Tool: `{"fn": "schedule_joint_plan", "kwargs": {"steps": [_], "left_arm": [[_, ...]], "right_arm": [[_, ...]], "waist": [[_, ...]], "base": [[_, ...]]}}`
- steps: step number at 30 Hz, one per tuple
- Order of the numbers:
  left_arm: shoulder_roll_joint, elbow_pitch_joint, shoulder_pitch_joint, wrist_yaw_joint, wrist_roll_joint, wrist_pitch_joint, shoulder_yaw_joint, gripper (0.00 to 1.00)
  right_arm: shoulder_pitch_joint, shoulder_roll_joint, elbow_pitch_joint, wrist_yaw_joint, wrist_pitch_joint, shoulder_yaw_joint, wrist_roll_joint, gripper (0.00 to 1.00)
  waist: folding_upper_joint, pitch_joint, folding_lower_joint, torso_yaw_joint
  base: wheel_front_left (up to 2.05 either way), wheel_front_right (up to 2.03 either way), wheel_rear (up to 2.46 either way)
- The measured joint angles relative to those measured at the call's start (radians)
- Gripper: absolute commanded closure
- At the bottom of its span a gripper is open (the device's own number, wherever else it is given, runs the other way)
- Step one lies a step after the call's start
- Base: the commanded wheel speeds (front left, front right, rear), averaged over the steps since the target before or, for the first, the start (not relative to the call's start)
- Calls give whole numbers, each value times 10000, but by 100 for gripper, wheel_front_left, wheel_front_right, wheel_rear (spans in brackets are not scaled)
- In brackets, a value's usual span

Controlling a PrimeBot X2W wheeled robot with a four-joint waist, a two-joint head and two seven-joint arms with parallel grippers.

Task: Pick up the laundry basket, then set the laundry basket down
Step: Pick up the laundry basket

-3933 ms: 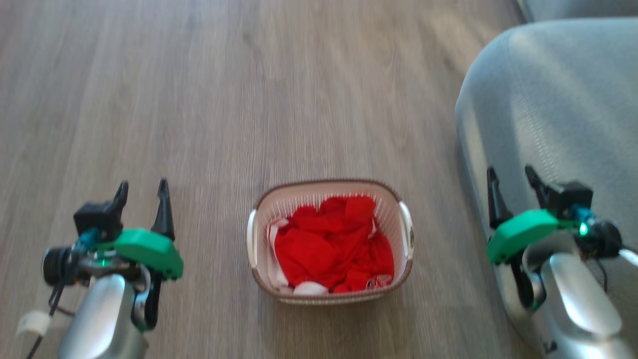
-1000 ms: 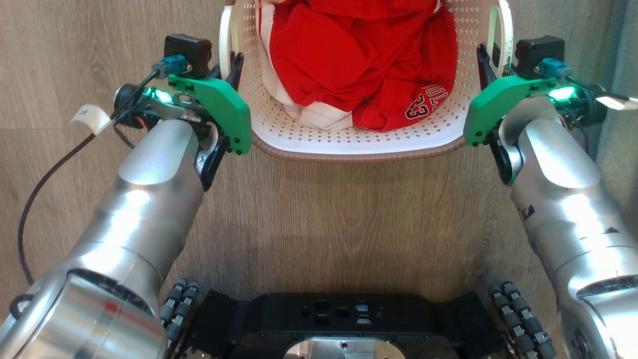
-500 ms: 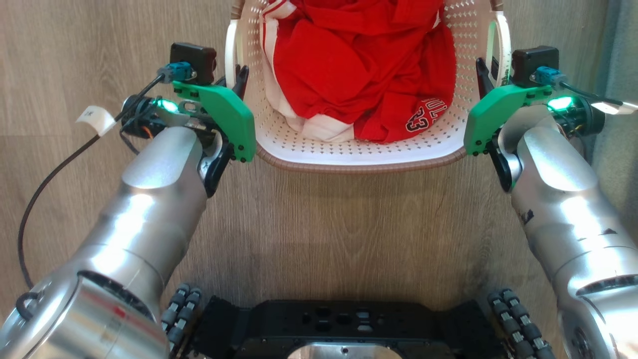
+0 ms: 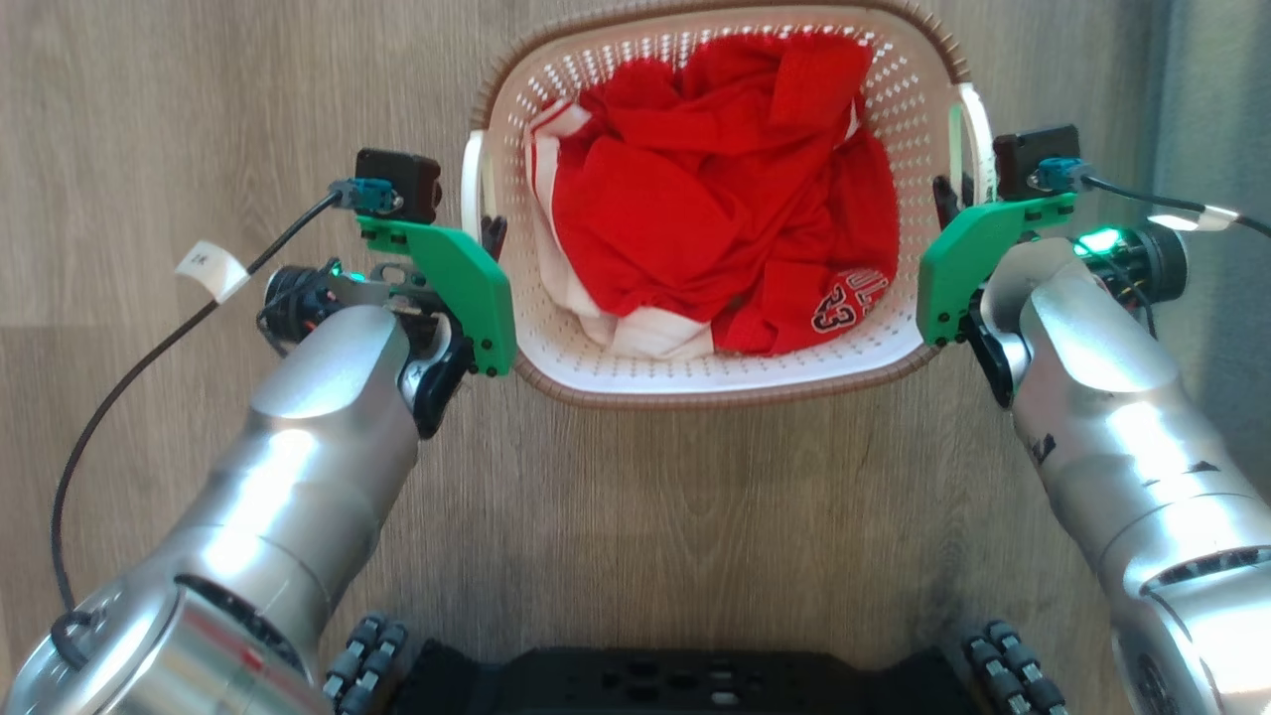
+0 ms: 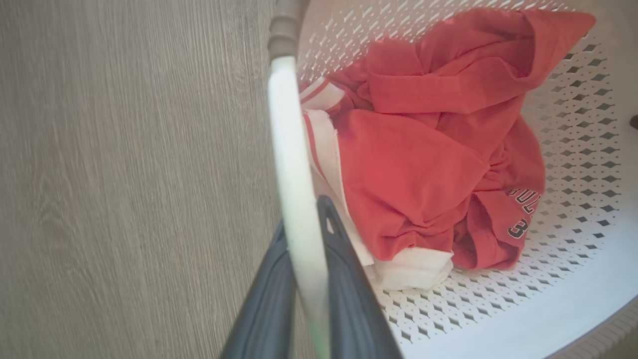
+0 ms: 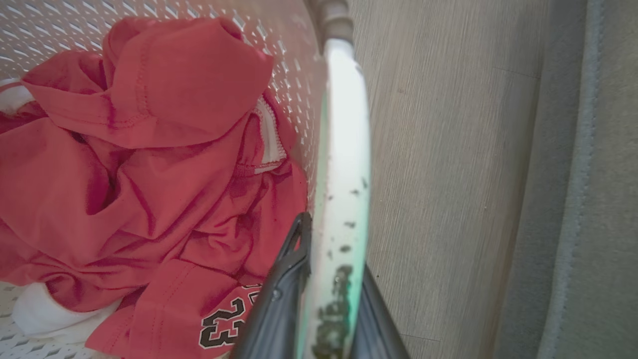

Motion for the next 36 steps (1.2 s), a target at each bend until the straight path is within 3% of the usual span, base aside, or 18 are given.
{"fn": "schedule_joint_plan", "kwargs": {"steps": [17,36], "left_arm": [[368,-211,894,-2,-1521,1264,-698,100],[439,-4,2162,-86,-2303,1787,-1244,100]], "right_arm": [[784,102,79,0,1584,1448,1755,100],[2100,209,138,0,3009,2320,3170,100]], "waist": [[0,-1966,0,-225],[-1,-4377,-1,-464]], "base": [[0,0,0],[0,0,0]]}}
